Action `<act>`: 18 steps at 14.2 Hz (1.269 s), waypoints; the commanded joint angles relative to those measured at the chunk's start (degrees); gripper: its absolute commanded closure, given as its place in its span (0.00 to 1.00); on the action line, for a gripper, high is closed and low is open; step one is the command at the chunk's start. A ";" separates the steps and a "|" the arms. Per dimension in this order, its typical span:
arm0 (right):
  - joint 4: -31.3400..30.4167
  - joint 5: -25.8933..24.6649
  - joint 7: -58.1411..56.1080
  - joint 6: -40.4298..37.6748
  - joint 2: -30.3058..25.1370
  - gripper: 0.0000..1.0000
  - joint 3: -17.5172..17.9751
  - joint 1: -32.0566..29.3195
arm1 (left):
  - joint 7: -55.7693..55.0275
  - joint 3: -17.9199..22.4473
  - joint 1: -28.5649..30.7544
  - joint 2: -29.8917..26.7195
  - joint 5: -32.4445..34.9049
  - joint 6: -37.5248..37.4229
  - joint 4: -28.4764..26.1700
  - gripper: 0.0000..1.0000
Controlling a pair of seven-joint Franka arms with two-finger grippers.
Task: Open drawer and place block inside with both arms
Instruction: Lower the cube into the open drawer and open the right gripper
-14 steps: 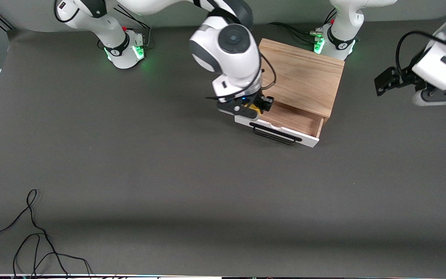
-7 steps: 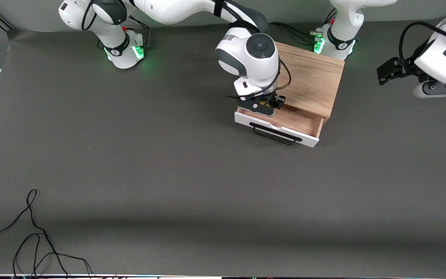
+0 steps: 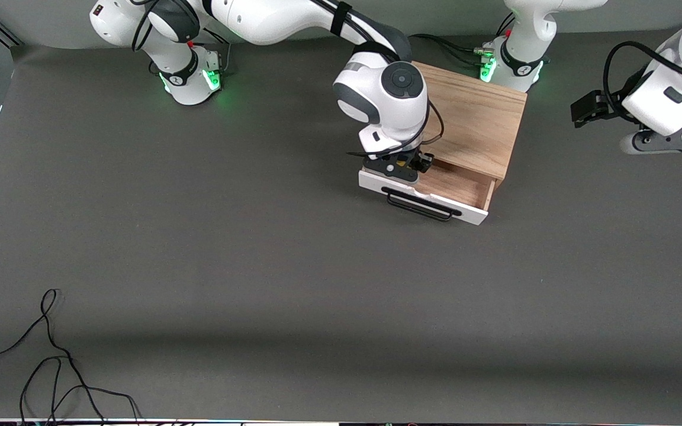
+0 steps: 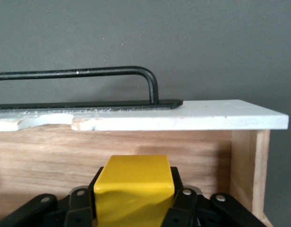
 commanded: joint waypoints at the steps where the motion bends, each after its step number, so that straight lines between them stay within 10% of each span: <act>1: 2.26 -1.53 1.29 -0.27 1.68 0.82 -0.53 0.75 | 0.31 0.69 0.44 -1.40 1.27 -4.48 3.05 0.00; 7: 2.26 -2.32 1.55 1.31 2.74 0.52 -0.53 0.75 | 0.23 1.31 -0.70 -0.79 0.92 -2.76 3.95 0.00; 8: 2.17 -2.32 1.64 1.40 2.74 0.08 -0.53 0.84 | 0.23 1.22 -0.79 -0.53 0.92 -1.44 3.59 0.00; 9: 2.26 -2.41 1.64 1.40 2.74 0.00 -0.53 0.84 | 0.23 0.96 -0.79 -0.09 1.00 0.40 3.24 0.00; 18: 3.67 -1.88 0.85 -2.01 -2.35 0.00 -0.79 -0.47 | -0.13 0.78 -3.52 4.66 3.38 6.14 2.89 0.00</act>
